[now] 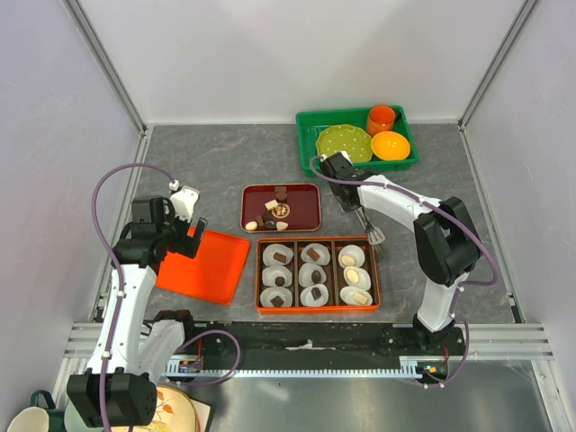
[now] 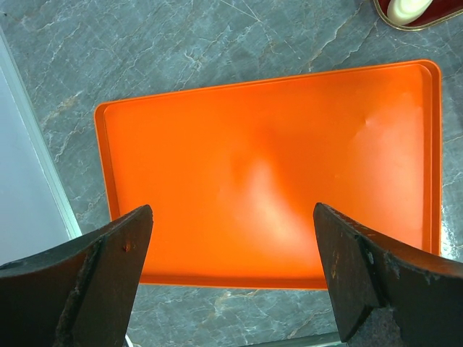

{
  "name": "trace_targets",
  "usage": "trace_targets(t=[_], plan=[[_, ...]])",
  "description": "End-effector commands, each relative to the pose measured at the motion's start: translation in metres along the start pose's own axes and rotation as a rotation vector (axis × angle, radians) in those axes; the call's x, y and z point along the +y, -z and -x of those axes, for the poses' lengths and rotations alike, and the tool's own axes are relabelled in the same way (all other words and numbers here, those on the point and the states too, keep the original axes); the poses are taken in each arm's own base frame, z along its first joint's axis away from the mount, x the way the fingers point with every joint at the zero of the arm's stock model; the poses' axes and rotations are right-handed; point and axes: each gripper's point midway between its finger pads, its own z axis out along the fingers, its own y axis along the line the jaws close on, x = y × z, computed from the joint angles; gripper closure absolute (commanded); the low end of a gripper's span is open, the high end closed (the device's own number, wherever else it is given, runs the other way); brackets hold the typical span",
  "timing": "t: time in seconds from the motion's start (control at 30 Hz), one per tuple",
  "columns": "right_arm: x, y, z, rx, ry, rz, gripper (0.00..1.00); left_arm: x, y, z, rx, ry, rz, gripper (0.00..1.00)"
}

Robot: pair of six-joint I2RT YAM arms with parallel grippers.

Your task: Pack the chocolate

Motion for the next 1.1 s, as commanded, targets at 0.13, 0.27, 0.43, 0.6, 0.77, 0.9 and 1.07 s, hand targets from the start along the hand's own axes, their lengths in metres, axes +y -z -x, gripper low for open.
trace_targets(t=[0.13,0.27,0.43,0.6,0.77,0.9,1.07], plan=[[-0.027,-0.006,0.0,0.015,0.053,-0.222,0.57,0.006,0.005,0.009,-0.041,-0.033,0.025,0.01],[-0.038,-0.004,0.0,0.007,0.04,-0.289,0.65,0.005,0.005,0.007,-0.041,-0.037,0.021,0.01],[-0.054,0.002,0.001,-0.009,0.01,-0.341,0.65,0.005,0.004,0.005,-0.035,-0.04,0.02,0.01],[-0.07,-0.007,-0.006,0.018,-0.066,-0.316,0.65,0.004,0.004,0.005,-0.037,-0.041,0.015,0.01],[-0.082,-0.029,-0.024,0.096,-0.111,-0.302,0.73,0.003,0.004,0.004,-0.038,-0.047,0.013,0.01],[-0.089,-0.042,-0.032,0.134,-0.124,-0.319,0.73,0.003,0.004,0.004,-0.039,-0.051,0.011,0.01],[-0.099,-0.036,-0.024,0.113,-0.16,-0.33,0.73,-0.008,-0.002,0.001,-0.03,-0.056,-0.048,0.01]])
